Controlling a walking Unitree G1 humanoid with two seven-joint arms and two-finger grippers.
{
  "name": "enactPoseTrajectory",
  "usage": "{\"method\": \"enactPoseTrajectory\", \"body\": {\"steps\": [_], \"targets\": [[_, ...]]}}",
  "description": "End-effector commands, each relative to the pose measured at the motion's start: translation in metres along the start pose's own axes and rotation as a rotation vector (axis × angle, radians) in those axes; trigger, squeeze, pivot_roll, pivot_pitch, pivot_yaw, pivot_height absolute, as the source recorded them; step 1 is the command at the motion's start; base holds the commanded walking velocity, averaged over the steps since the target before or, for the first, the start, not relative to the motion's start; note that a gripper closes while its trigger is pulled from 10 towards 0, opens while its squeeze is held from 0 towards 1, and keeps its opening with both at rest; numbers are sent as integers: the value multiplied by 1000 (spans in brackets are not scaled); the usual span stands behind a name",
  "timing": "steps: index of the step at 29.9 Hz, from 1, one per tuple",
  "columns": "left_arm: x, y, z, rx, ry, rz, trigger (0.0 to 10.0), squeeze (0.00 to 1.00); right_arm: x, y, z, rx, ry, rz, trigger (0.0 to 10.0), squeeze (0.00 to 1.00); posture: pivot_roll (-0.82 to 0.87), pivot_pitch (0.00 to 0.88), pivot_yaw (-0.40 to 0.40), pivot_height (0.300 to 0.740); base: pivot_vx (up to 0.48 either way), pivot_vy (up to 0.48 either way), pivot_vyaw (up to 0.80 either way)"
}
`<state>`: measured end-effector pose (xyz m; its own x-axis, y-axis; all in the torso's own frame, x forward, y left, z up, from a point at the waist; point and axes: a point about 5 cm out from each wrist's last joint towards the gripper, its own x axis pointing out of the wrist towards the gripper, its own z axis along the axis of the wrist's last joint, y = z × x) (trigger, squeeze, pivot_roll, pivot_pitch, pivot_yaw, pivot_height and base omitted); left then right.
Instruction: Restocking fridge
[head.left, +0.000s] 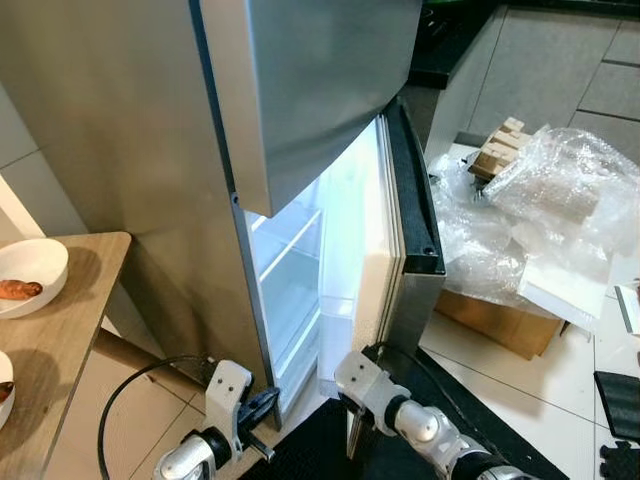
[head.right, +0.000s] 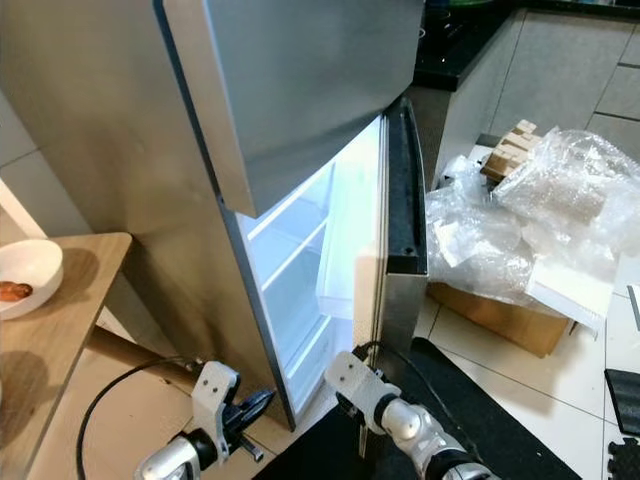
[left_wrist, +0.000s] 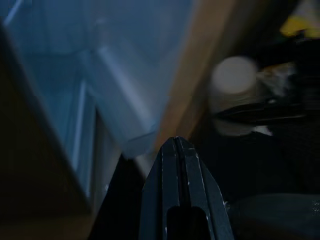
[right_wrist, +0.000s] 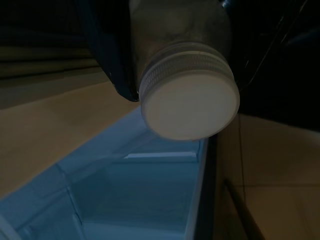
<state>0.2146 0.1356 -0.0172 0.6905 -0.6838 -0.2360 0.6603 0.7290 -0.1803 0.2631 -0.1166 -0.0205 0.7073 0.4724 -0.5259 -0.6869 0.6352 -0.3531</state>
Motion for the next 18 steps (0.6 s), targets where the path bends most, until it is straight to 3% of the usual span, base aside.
{"method": "enactPoseTrajectory", "body": {"steps": [1,5,9,13,18], "targets": [[-5,3,1,15,11,-15,10000,0,5,-12,20,-8,-83,-40,10000,0,-135,77,7,740,0,0,0],[0,4,9,44,-15,-27,10000,0,7,-19,24,-4,-85,-94,10000,0,-131,75,5,740,0,0,0],[3,3,14,47,-32,-33,10000,0,1,-36,12,12,-18,-206,10000,0,-134,74,6,740,0,0,0],[4,1,16,50,-36,-43,10000,0,-18,-64,-13,85,74,-390,10000,0,-140,71,9,740,0,0,0],[4,0,16,51,-30,-55,10000,0,-41,-81,-41,125,166,-516,10000,0,-143,67,12,740,0,0,0]]}}
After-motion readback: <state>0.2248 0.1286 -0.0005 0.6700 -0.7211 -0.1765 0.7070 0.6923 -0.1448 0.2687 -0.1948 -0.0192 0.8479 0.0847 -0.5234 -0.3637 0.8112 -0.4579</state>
